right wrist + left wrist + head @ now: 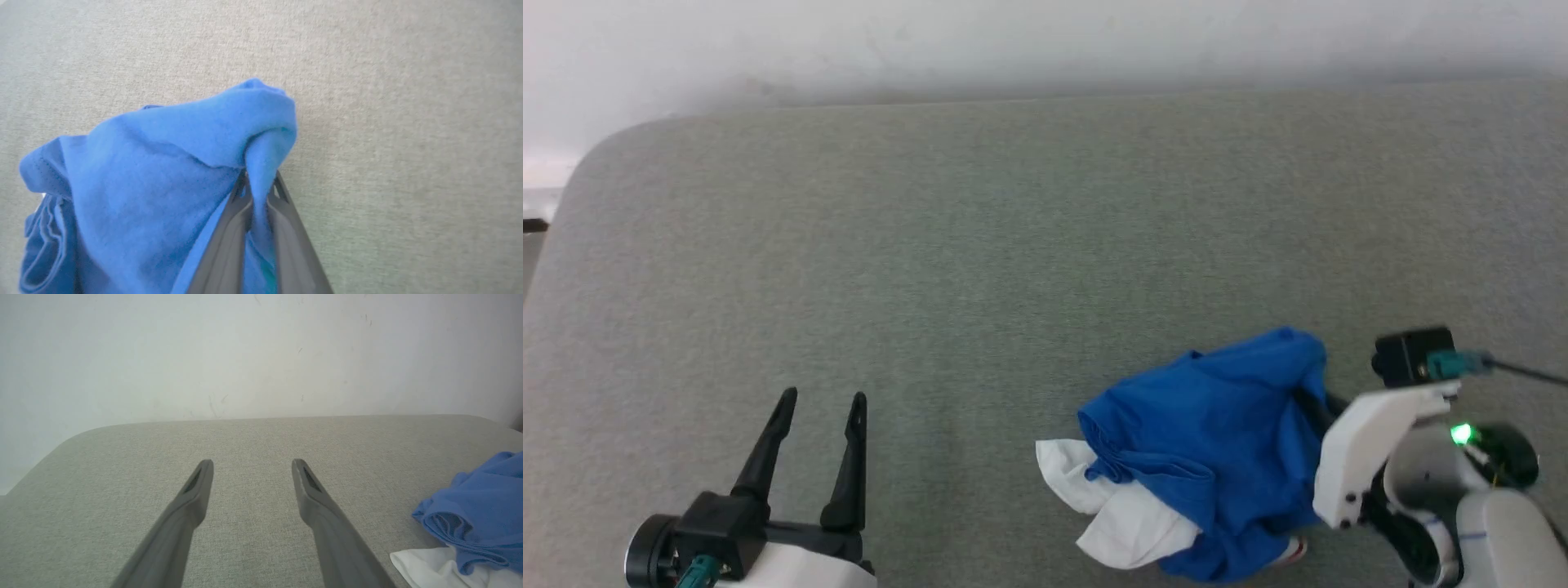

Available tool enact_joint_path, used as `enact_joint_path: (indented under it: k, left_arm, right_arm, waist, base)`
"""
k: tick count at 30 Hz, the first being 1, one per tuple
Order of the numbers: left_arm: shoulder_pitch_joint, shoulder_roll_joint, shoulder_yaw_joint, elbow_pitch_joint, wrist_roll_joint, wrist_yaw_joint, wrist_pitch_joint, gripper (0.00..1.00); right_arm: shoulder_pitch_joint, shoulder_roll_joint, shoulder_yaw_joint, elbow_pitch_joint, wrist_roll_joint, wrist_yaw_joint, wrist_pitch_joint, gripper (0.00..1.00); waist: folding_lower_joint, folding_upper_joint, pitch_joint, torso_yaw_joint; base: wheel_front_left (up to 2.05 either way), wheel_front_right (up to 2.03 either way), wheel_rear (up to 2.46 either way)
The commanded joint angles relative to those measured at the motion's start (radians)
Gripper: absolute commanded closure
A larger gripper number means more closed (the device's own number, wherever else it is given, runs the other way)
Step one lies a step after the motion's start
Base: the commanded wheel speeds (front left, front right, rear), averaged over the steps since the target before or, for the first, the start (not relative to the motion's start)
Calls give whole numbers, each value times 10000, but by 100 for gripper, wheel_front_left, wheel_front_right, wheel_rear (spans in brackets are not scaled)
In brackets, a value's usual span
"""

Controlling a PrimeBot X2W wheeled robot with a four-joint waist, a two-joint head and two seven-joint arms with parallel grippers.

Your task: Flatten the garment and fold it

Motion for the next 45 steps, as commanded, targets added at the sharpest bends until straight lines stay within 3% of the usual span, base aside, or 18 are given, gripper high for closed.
enact_joint_path:
  k: [1,12,20,31,45]
  left_arm:
    - [-240,91,-12,-76,50,7,-44,0]
    - [-817,526,18,-445,184,-36,266,0]
    - [-1300,831,46,-1009,416,23,431,0]
    - [-2002,1243,35,-1771,667,-20,668,0]
    - [-2428,1455,96,-2347,810,72,472,0]
  right_arm:
    - [-572,-255,166,-80,-147,-9,143,100]
    - [-3091,-1785,458,1424,-377,-9,-109,100]
    - [-4336,-2886,-253,2512,-1120,-9,-728,100]
    - [-5381,-4283,-1162,3093,-2521,-9,-1266,100]
    - [-5680,-4794,-2079,3688,-3866,-9,-1833,100]
  waist:
    - [-1,1,142,-590]
    - [-1,1,843,-1701]
    - [-1,1,1633,-1903]
    - [-1,1,3080,-1985]
    - [-1,1,4120,-1956]
  base:
    - [0,0,0]
    - [0,0,0]
    - [0,0,0]
    - [0,0,0]
    - [0,0,0]
